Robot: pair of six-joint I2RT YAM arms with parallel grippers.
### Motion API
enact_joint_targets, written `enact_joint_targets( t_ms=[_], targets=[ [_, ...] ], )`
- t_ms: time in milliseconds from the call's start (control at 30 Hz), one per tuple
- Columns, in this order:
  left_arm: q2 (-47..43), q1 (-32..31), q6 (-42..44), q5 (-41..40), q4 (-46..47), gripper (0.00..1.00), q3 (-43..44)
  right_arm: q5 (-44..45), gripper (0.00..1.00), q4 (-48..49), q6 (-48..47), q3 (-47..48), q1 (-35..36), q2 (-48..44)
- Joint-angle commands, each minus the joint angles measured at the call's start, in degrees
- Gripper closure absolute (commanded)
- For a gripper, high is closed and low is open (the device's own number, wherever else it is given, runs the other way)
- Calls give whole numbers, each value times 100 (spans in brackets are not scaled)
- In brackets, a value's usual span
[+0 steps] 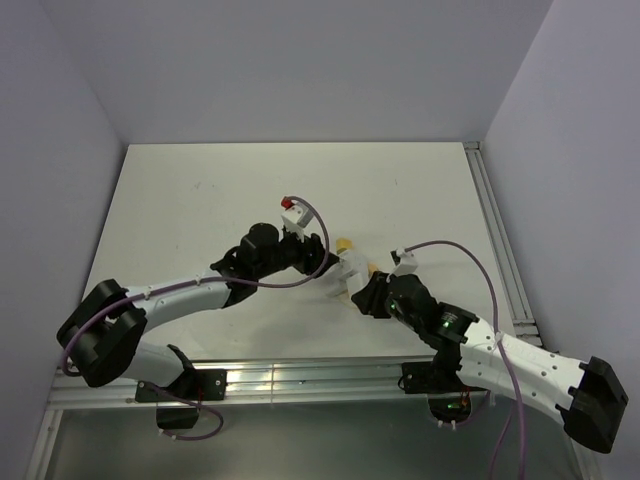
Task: Insert the plug
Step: Press the plug into the socket.
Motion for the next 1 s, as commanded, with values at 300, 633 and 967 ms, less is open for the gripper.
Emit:
enact_joint_targets(
  t_ms=[300, 633, 967],
  targets=[
    [716, 55, 1422, 898, 1883, 31, -366, -116, 74, -456, -210, 761, -207, 4],
    [1365, 327, 1266, 1450, 1859, 34, -104, -327, 74, -325, -245, 823, -260, 189],
    [1577, 618, 543, 2480, 2043, 34, 11, -362, 74, -623, -236, 1174, -295, 268]
  ],
)
